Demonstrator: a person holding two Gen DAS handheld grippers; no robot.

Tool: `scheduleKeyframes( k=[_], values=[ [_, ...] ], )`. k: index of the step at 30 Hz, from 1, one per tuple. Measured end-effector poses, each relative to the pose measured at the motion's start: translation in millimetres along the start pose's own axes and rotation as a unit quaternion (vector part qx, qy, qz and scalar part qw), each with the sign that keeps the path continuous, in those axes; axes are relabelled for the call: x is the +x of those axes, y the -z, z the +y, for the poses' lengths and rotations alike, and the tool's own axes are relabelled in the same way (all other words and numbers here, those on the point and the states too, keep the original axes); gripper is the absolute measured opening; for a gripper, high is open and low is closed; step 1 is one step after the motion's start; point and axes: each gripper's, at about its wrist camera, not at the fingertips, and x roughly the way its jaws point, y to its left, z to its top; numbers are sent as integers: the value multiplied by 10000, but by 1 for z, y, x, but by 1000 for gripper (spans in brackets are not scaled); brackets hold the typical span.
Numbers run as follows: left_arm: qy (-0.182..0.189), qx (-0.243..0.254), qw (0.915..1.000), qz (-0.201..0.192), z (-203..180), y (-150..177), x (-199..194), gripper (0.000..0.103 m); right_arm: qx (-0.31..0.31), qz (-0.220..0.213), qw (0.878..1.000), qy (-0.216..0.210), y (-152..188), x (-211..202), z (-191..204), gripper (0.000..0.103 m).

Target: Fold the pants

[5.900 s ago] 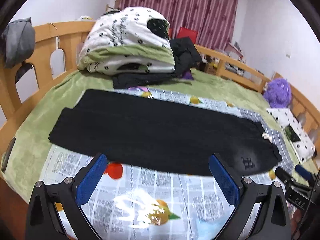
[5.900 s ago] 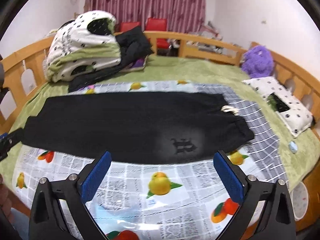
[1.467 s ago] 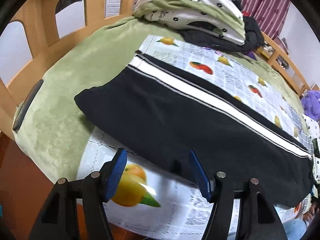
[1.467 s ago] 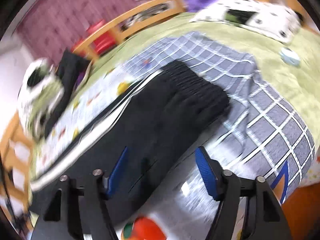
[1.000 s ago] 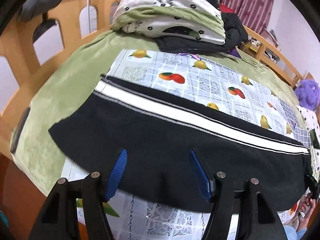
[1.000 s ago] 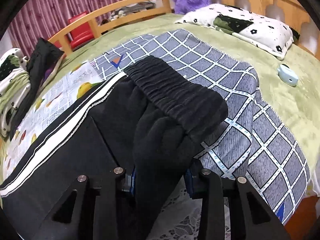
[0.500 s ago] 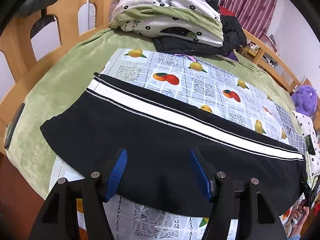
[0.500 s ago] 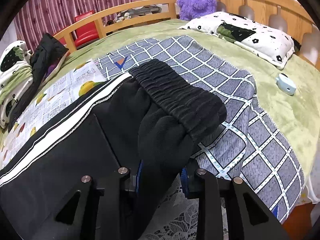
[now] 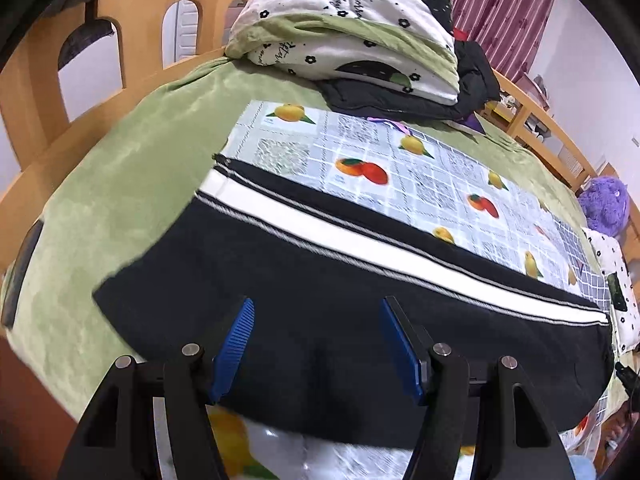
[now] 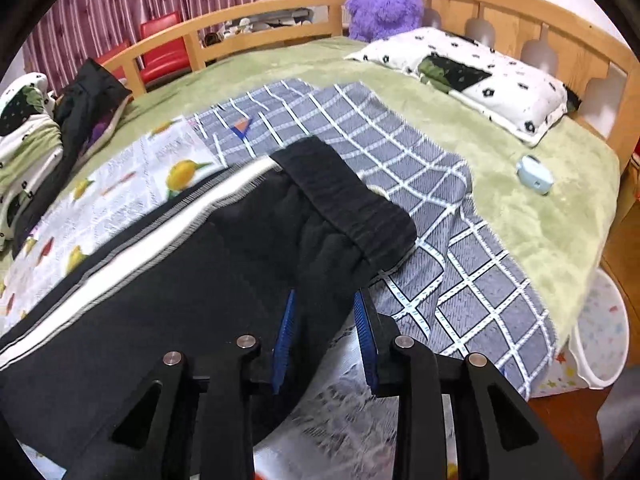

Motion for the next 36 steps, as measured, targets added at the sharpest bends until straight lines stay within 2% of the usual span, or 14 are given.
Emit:
scheduleKeyframes(
  k=[3, 6, 14, 16, 17, 18, 20, 22, 24, 25, 28, 31, 34, 36],
  values=[
    [-40, -100, 9999, -98, 21, -24, 14, 62, -96, -152, 9998, 45, -2, -18, 24, 31],
    [150, -254, 9995, -132, 38, -51, 34, 62, -221, -208, 9995, 7, -1, -24, 57, 35],
    [-575, -256, 9980, -31, 62, -101, 105, 62, -674, -78, 9977, 59, -1, 0, 140, 35],
    [-454, -389, 9981, 153, 70, -104, 122, 60, -690, 2, 9976, -3, -1, 8, 154, 35],
    [-402, -427, 9978, 297, 70, -104, 131, 44, -713, 44, 9974, -48, -1, 13, 161, 35],
    [-521, -355, 9975, 311, 68, -105, 134, 23, -750, 74, 9971, -65, 0, 17, 167, 35],
    [-387, -148, 9991, -29, 64, -108, 121, 21, -869, 136, 9961, -76, 3, 25, 180, 35],
    [-113, -277, 9979, -573, 69, -110, 96, 21, -974, 157, 9951, -113, 6, 28, 189, 35],
    [-136, -368, 9966, -730, 77, -112, 91, 21, -1078, 105, 9939, -223, 8, 29, 198, 35],
    [-203, -410, 9967, -669, 80, -113, 98, 21, -1117, 91, 9933, -284, 9, 29, 201, 35],
    [-446, -570, 9974, -35, 84, -108, 138, 22, -1301, 187, 9895, -600, 7, 42, 219, 35],
    [-453, -615, 9969, -164, 82, -107, 132, 27, -1491, 212, 9847, -881, 0, 52, 238, 35],
    [-470, -554, 9972, -183, 79, -109, 122, 35, -1966, 229, 9723, -1247, -8, 64, 262, 51],
    [-498, -466, 9976, -148, 78, -109, 116, 38, -2430, 208, 9575, -1543, -12, 71, 279, 55]
  ],
)
